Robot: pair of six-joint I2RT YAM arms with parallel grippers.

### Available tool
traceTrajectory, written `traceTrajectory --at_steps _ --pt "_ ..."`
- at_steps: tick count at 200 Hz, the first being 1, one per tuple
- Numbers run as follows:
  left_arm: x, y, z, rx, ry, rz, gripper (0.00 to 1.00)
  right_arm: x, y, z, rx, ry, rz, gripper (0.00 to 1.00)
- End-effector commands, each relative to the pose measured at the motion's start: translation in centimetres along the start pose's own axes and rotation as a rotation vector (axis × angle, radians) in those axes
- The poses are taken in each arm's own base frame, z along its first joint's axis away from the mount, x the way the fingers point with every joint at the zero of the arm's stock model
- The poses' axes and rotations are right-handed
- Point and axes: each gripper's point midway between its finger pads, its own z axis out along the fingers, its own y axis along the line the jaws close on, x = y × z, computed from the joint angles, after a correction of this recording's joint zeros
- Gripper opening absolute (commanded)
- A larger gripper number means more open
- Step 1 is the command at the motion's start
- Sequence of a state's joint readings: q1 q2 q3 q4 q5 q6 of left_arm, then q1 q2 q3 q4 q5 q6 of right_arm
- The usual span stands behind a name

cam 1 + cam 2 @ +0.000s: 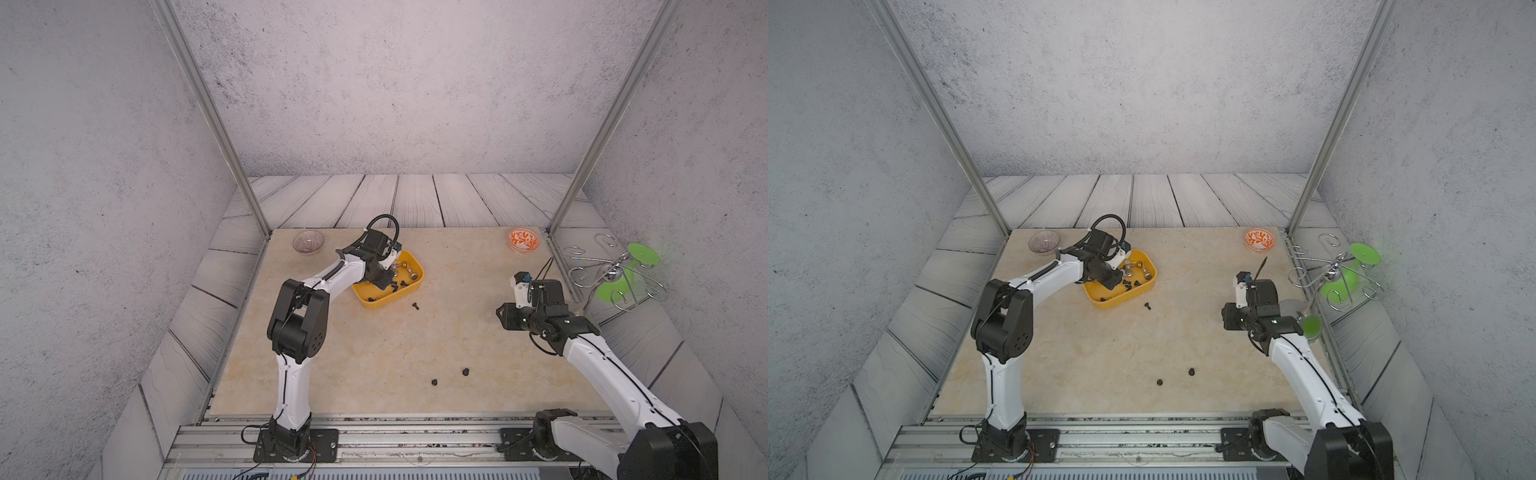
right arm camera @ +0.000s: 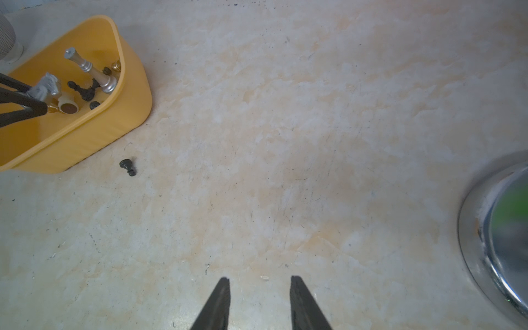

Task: Put the chess pieces into the storage box
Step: Place the chess piece in the storage box.

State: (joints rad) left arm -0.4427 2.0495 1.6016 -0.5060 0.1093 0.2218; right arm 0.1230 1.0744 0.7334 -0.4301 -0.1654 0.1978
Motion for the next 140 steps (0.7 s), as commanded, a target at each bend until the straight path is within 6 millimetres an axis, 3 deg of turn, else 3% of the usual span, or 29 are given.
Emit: traceTrajectory --at_steps 1,140 --pt "-0.6 0.5 -0.3 0.003 -0.013 -0.033 0.39 0.1 0.0 -0.3 0.000 -0.004 -0.002 0.37" --pt "-1.0 0.4 -2.0 0.034 -0.077 -0.078 0.40 0.4 0.0 -0.1 -0.008 0.011 0.001 0.37"
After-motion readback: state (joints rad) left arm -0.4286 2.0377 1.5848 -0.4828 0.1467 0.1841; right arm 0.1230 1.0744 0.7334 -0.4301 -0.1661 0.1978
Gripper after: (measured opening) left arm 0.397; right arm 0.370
